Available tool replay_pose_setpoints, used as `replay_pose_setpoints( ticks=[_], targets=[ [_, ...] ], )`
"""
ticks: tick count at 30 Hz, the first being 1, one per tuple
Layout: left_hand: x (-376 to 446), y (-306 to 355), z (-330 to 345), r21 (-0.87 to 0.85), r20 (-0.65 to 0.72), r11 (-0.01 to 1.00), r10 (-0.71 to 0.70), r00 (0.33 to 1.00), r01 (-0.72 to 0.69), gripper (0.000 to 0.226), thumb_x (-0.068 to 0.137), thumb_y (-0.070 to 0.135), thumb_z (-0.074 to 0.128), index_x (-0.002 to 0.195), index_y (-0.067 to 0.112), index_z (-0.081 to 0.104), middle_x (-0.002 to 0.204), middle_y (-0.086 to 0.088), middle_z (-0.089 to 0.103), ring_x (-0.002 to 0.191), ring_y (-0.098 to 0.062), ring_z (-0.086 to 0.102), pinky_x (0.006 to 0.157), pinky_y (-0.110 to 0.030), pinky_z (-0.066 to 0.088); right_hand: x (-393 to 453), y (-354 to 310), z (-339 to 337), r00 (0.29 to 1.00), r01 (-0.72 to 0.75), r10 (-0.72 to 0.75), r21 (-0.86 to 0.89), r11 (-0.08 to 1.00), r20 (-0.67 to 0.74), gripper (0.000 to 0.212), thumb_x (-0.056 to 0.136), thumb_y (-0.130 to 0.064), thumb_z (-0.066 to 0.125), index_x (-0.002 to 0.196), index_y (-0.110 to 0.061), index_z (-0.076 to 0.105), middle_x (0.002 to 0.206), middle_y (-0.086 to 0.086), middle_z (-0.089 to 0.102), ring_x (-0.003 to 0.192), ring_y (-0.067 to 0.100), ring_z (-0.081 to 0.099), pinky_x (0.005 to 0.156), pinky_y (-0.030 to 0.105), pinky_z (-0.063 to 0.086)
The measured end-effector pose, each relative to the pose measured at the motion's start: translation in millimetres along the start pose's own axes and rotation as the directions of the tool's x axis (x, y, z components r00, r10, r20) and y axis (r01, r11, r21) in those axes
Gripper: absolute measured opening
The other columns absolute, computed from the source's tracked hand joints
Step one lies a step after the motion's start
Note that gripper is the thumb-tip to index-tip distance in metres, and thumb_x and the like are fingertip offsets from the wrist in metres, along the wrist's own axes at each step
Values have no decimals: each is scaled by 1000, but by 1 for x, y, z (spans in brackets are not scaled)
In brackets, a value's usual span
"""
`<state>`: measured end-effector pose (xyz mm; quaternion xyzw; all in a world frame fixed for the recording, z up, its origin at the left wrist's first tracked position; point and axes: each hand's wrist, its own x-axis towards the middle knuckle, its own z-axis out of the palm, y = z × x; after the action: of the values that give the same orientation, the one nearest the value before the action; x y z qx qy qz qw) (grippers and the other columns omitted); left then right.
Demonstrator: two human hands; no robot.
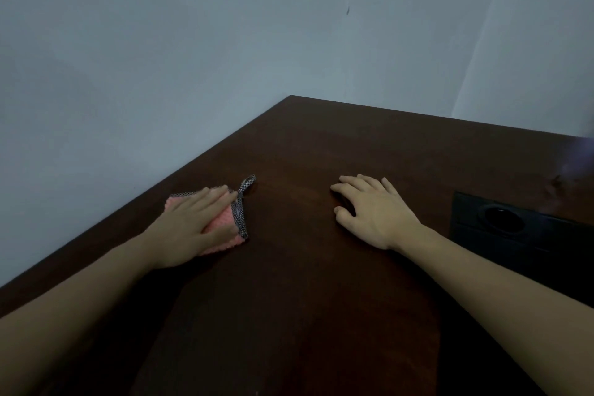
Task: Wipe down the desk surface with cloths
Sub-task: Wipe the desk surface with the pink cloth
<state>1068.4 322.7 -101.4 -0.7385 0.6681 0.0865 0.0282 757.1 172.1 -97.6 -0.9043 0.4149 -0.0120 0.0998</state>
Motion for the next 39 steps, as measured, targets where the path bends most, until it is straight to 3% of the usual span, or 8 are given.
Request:
replay_pose_setpoints(
  ticks=[6,12,16,19,23,28,34,39],
  targets=[
    [57,-10,-7,-34,-43,985,-171,984,169,129,50,105,-8,161,39,1,169,10,-2,156,-20,1,126,-46,4,4,3,2,1000,15,-15,-1,1000,-23,59,103,-54,37,157,-36,28,168,-8,19,156,22,11,126,54,7],
    [93,18,-11,-18,-46,966,-259,965,258,85,92,77,17,162,31,1,170,1,-2,156,-28,3,125,-51,6,3,5,3,998,37,-34,47,998,-54,53,104,-52,36,154,-33,38,165,-7,28,154,21,18,126,53,9],
    [57,64,-10,15,-32,991,-135,990,136,80,97,71,20,162,28,1,170,0,-3,156,-25,0,125,-47,3,-11,5,-4,970,177,-164,59,982,-179,40,105,-39,41,142,-29,54,151,-9,50,144,11,37,125,43,12],
    [19,99,-4,55,-2,998,28,1000,-28,93,85,81,8,162,30,0,170,1,-4,156,-22,-3,124,-43,0,-27,7,-13,966,205,-207,-31,978,-154,39,105,-39,42,142,-32,54,150,-10,50,144,11,36,125,42,10],
    [-18,105,6,39,21,989,142,990,-143,105,70,92,-4,160,38,-4,168,11,-10,155,-12,-10,120,-35,-8,-56,26,-23,988,117,-127,-106,987,-88,45,107,-43,38,151,-35,42,159,-11,38,151,13,24,126,45,6],
    [-5,108,1,20,35,998,59,998,-60,126,52,102,-14,160,38,-4,168,11,-8,156,-16,-6,123,-40,-2,-85,71,-25,997,-66,61,-106,992,-51,50,107,-52,26,156,-39,31,166,-12,24,155,18,13,125,51,1],
    [50,126,-9,14,-2,993,-119,993,119,88,90,81,14,162,33,-2,170,3,-7,156,-24,-3,124,-50,2,-91,90,-8,982,-189,189,6,982,7,58,104,-62,21,159,-45,19,169,-15,8,157,22,2,122,61,-3],
    [81,149,-11,-17,-4,984,-178,984,178,85,93,79,16,162,33,-1,170,2,-6,156,-26,-3,125,-51,3,-90,91,-9,984,-179,179,13,984,-4,57,104,-63,22,159,-45,21,169,-15,10,157,21,3,123,61,-3]
  ],
)
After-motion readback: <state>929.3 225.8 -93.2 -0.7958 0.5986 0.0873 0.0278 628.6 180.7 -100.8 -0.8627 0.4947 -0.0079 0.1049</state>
